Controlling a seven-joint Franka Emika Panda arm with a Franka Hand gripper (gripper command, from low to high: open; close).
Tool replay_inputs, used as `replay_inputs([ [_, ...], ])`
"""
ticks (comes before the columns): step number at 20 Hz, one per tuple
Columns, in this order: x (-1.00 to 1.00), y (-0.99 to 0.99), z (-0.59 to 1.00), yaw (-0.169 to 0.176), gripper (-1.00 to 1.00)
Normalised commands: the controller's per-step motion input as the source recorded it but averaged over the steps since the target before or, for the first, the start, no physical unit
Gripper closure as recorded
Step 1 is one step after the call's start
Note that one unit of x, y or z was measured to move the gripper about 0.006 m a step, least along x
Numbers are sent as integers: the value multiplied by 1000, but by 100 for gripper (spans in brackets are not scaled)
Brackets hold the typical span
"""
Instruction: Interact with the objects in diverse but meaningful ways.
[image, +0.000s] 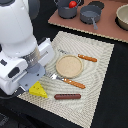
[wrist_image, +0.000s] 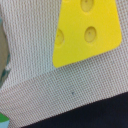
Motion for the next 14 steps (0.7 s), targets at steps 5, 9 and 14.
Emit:
replay_inputs([
  [5,259,-387,62,0,-100],
  [9,219,-389,119,0,-100],
  [14,249,-153,15,10,-100],
])
